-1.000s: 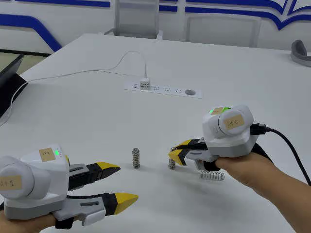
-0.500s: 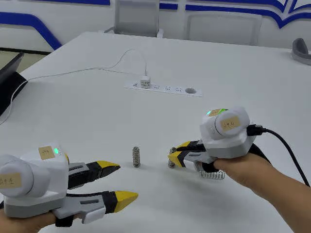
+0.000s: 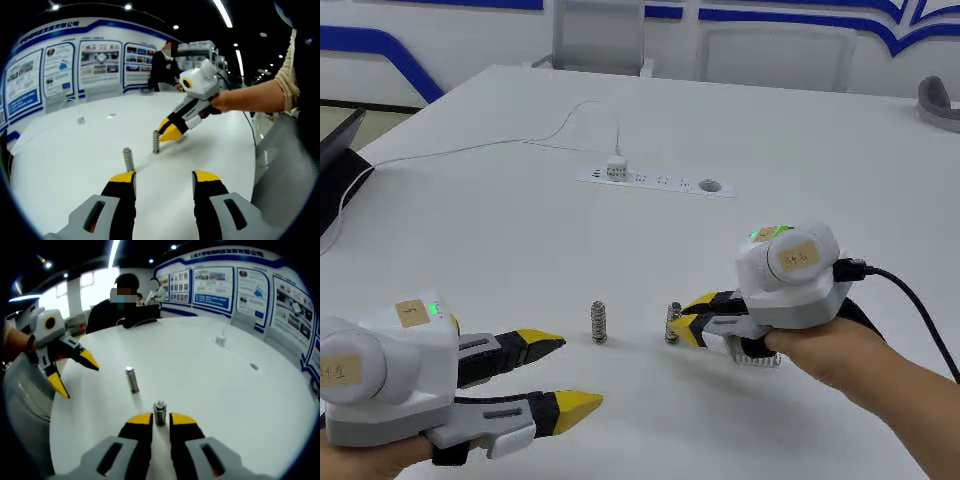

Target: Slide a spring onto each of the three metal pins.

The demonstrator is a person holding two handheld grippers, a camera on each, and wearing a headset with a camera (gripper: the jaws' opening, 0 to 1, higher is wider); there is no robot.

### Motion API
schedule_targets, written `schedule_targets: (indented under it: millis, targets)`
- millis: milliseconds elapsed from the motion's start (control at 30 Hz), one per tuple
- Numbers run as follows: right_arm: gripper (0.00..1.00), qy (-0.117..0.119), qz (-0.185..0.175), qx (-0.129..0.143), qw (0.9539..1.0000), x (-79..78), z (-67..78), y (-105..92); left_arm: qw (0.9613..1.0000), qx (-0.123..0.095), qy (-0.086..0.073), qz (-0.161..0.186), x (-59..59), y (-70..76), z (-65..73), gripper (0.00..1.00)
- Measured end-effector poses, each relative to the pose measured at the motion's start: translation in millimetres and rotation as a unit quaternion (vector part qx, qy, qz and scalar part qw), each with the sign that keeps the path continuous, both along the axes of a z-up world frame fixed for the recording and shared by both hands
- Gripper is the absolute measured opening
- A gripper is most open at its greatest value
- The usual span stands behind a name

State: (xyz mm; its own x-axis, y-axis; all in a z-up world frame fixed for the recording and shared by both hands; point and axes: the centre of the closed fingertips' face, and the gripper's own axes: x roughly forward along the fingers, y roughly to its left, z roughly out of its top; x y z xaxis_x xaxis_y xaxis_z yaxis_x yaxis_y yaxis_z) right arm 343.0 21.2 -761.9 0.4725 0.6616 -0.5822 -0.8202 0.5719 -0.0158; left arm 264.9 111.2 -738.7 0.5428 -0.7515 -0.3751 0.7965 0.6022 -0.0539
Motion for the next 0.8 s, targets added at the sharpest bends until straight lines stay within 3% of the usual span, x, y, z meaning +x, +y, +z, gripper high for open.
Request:
schedule_targets:
  millis: [333, 800]
  targets:
    - [0.15, -0.019, 0.008, -0.003, 0.9998, -10.1, 13.2, -4.8, 1.0000, 0.001, -0.001, -0.002, 0.0, -1.3, 1.5, 0.45]
    - [0.16, -0.028, 0.016, -0.007, 0.9995, -30.9, 18.8, -14.5, 1.0000, -0.001, 0.001, -0.006, 1.8, -5.7, 2.7, 0.45]
